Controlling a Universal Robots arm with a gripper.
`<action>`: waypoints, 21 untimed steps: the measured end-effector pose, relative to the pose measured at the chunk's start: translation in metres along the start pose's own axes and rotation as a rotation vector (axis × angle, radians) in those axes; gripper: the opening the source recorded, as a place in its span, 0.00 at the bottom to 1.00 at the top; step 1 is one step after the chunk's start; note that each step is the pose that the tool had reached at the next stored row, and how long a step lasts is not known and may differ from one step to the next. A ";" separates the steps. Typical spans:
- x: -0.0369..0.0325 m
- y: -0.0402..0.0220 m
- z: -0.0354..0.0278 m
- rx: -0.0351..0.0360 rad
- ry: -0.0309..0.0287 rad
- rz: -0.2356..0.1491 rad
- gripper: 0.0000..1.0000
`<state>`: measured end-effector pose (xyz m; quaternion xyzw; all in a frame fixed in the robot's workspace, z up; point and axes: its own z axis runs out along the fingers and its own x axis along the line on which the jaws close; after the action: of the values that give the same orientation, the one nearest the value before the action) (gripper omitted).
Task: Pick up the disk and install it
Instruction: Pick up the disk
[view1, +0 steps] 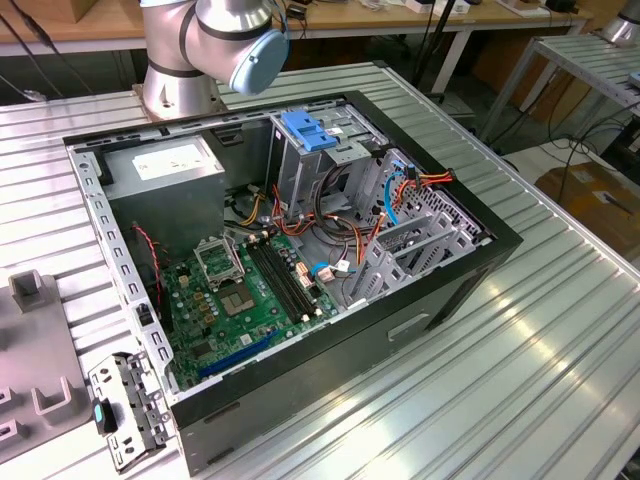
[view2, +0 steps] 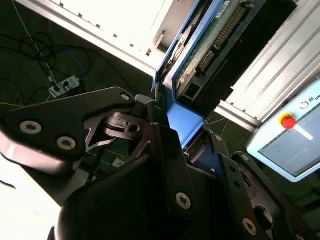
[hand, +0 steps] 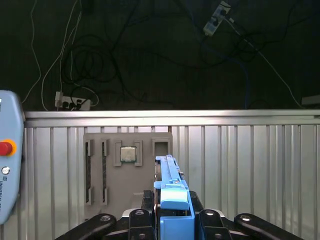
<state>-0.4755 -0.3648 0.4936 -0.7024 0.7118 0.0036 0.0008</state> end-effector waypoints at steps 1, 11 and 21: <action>0.0000 0.0000 -0.0018 -0.0001 0.0000 0.000 0.37; 0.0000 -0.0055 -0.0028 -0.0002 -0.0001 0.000 0.37; -0.0003 -0.0191 -0.0029 -0.0002 0.0000 0.000 0.37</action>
<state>-0.4564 -0.3649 0.4964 -0.7024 0.7118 0.0037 0.0007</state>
